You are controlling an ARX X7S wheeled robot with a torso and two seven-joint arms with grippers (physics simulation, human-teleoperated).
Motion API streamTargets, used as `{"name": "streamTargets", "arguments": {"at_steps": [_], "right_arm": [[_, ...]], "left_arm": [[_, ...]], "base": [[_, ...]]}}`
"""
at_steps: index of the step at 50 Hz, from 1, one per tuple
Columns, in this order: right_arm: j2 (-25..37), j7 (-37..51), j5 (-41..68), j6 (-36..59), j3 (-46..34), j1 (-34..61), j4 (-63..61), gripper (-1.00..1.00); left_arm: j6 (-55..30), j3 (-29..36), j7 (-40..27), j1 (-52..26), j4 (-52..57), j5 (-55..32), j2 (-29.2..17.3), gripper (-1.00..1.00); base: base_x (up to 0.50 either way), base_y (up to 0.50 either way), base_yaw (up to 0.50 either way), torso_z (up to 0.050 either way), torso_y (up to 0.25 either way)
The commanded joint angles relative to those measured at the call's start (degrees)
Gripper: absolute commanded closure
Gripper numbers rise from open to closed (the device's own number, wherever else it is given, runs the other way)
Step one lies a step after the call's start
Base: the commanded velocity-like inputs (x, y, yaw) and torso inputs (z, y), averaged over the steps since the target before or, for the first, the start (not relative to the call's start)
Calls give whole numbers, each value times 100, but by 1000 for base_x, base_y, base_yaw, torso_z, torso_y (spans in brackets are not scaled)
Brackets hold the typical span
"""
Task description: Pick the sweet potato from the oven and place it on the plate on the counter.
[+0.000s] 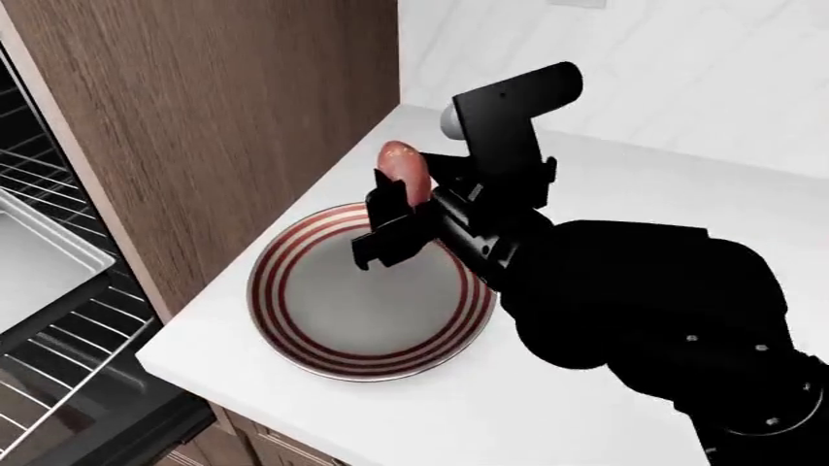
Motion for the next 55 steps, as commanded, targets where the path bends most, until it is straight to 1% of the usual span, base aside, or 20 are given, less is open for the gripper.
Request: {"name": "streamTargets", "arguments": {"at_steps": [1,13,29,41,55], "right_arm": [[-272,-936,-959,-257,-438,105,959,100],[-567,-1507,-1540,-637,-799,164,1914,100],[-854,-1845,-1908,-963,-1052,124,2738,100],[-830,-1806,-1861,-935,-1093,41,2626,100],[-955,-1951,-2020,-1104,-1283,-146,2961,100]], "left_arm": [[3,62,-63,-92,-21,-71,2,-100],[32,76,-37,-82,-17,-40,-11,-100],[79,87,-65,-55,22,-49,-60,-100],[102,121,-62,-49,22,-29,-59,-100],[128,141,15,21,26,53,-72,-100]], "base": [[0,0,0,0,0],[0,0,0,0,0],[0,0,0,0,0],[0,0,0,0,0],[0,0,0,0,0]]}}
